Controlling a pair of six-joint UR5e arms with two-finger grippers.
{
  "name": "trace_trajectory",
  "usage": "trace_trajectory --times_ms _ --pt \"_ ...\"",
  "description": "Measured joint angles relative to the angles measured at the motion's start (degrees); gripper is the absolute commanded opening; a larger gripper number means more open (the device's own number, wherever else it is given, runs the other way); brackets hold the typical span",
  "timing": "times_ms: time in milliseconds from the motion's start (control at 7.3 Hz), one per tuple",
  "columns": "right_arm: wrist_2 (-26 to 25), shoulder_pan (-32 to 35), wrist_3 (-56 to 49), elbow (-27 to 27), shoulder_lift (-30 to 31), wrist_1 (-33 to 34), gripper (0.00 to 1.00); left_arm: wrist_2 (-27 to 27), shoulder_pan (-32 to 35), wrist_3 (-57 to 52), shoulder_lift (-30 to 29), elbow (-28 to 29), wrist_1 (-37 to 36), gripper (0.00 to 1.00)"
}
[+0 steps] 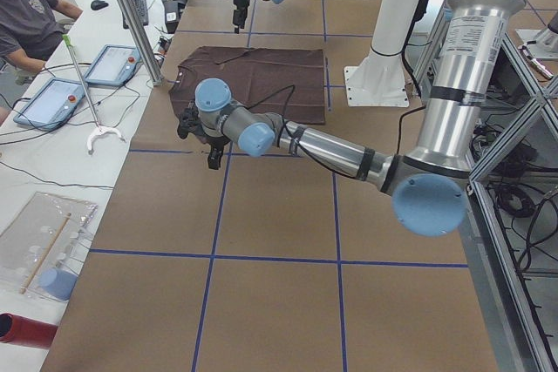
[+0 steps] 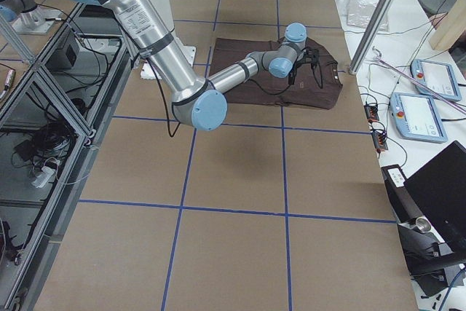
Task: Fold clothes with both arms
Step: 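Release the sleeve and raise the right gripper while the left gripper approaches the other sleeve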
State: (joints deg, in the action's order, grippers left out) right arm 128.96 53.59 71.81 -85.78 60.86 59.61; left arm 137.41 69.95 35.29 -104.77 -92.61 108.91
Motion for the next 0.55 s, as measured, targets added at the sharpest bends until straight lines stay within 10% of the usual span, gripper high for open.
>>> trace_trajectory --times_ms 548 --pt "9.24 8.07 -6.41 -8.12 11.94 -0.20 1.00 -14.94 -13.57 20.94 -16.04 19.28 12.69 0.96"
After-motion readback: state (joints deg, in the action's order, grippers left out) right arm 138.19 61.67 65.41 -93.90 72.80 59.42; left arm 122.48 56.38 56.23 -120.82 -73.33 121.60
